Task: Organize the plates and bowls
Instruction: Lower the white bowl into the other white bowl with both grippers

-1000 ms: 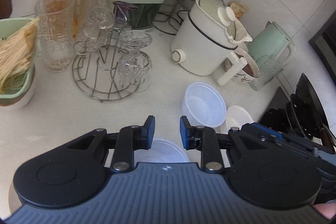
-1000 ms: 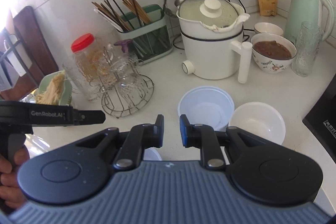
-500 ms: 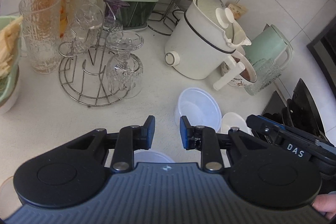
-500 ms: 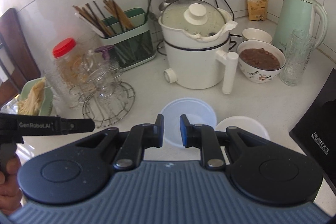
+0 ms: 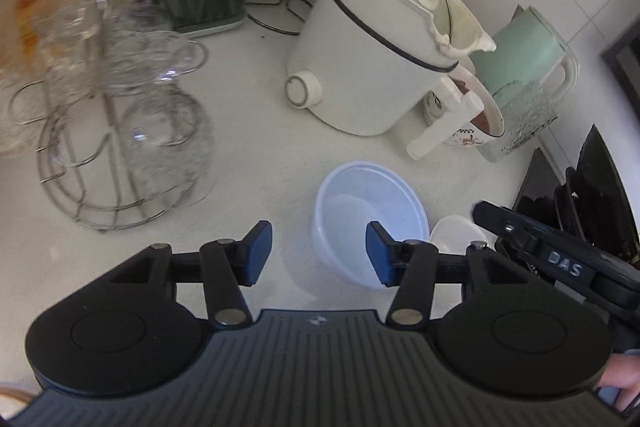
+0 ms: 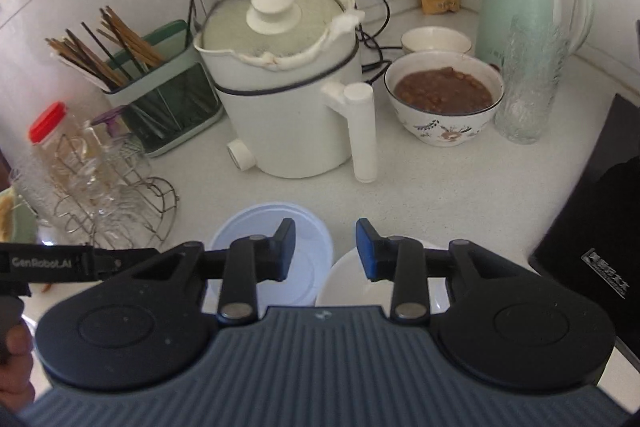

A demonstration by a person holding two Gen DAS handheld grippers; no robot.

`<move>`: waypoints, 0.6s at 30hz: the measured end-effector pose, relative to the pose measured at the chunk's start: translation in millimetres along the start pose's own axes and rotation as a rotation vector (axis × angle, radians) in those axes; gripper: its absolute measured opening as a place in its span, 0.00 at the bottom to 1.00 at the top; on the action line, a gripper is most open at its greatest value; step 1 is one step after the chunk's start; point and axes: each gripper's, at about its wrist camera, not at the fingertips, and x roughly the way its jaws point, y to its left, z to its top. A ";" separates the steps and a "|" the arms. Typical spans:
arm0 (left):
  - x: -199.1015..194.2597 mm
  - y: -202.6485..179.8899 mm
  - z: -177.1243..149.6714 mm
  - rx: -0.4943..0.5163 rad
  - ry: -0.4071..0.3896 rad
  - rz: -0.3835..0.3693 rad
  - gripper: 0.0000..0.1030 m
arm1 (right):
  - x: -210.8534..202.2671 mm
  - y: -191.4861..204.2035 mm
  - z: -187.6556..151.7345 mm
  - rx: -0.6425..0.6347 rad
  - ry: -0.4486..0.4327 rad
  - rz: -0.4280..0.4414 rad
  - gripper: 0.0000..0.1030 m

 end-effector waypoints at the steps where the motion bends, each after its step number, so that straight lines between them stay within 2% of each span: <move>1: 4.6 -3.3 1.4 0.003 0.008 0.000 0.56 | 5.9 -2.2 1.1 -0.001 0.003 0.003 0.35; 7: 34.0 -18.3 0.5 0.020 0.063 0.002 0.54 | 39.5 -9.5 7.0 -0.013 0.057 0.045 0.35; 11: 46.4 -25.6 -0.9 0.011 0.055 0.000 0.50 | 56.3 -8.5 9.7 -0.049 0.079 0.058 0.34; 18: 64.1 -28.7 -2.4 0.015 0.078 0.038 0.35 | 79.9 -4.1 9.8 -0.085 0.106 0.068 0.34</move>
